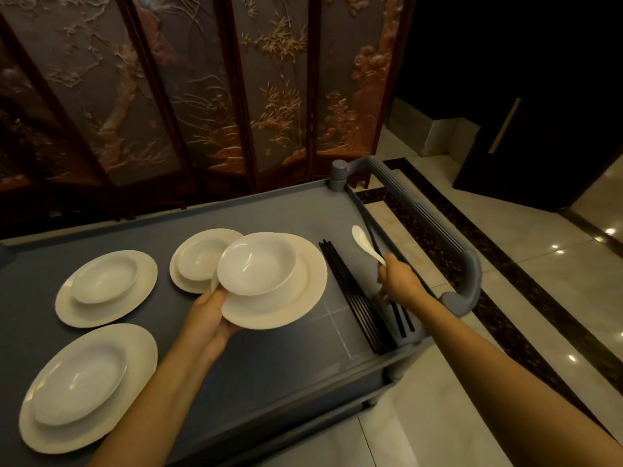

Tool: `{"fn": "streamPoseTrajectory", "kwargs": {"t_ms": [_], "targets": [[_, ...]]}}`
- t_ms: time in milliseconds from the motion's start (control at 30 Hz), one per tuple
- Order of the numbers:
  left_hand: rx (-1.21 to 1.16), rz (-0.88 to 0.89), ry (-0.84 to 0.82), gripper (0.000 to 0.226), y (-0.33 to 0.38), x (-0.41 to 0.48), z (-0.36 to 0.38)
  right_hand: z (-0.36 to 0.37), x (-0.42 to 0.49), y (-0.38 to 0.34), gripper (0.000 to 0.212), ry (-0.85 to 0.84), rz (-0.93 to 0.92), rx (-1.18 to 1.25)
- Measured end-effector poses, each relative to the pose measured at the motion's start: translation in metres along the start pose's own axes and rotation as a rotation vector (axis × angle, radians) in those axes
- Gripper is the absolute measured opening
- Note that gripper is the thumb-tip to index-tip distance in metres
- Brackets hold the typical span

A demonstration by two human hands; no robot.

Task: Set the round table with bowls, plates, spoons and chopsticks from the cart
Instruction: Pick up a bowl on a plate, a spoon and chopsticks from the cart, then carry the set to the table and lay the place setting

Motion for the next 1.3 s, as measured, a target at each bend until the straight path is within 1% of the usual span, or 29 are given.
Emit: {"fn": "streamPoseTrajectory", "kwargs": {"t_ms": [67,167,267,400,467,567,667,767,867,967,1133,1233,1300], "targets": [[0.008,0.021,-0.036,0.016,0.003,0.001,0.011,-0.006,-0.012,-0.01,0.015,0.013,0.008,0.235],[0.042,0.045,-0.12,0.016,0.009,0.001,0.032,-0.01,-0.036,-0.02,0.02,0.029,0.028,0.419],[0.074,0.05,-0.182,0.015,0.012,0.001,0.05,-0.01,-0.06,-0.023,0.026,0.017,0.108,0.64],[0.096,0.01,-0.279,0.016,0.01,-0.003,0.077,-0.016,-0.097,-0.025,0.028,0.084,0.163,0.799],[0.117,0.001,-0.356,0.019,0.01,-0.01,0.092,-0.021,-0.117,-0.021,0.028,0.146,0.189,0.831],[0.165,-0.013,-0.469,0.017,0.005,-0.023,0.114,-0.033,-0.152,-0.006,0.028,0.302,0.243,0.879],[0.242,-0.034,-0.568,0.017,-0.005,-0.039,0.139,-0.048,-0.19,0.01,0.024,0.449,0.243,0.914],[0.285,-0.057,-0.684,0.012,-0.019,-0.063,0.171,-0.067,-0.228,0.026,0.026,0.573,0.217,0.84],[0.322,-0.078,-0.816,0.019,-0.034,-0.092,0.206,-0.087,-0.27,0.047,0.025,0.697,0.221,0.791],[0.357,-0.068,-0.927,0.027,-0.048,-0.126,0.247,-0.112,-0.309,0.074,0.026,0.788,0.226,0.751],[0.43,-0.04,-1.095,0.014,-0.075,-0.18,0.33,-0.163,-0.369,0.123,0.031,0.929,0.219,0.706],[0.462,-0.04,-1.192,0.017,-0.095,-0.217,0.386,-0.199,-0.4,0.159,0.034,1.005,0.267,0.685],[0.474,-0.046,-1.239,0.021,-0.109,-0.241,0.425,-0.227,-0.42,0.185,0.036,1.087,0.298,0.662]]}}
Point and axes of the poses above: each hand's wrist, its own x-axis towards the middle knuckle, its own z-axis out of the palm, y = z × x, the point moved 6 cm from there along x, towards the middle knuckle, and after that the axes turned 12 degrees about x, right-handed, at the moved point
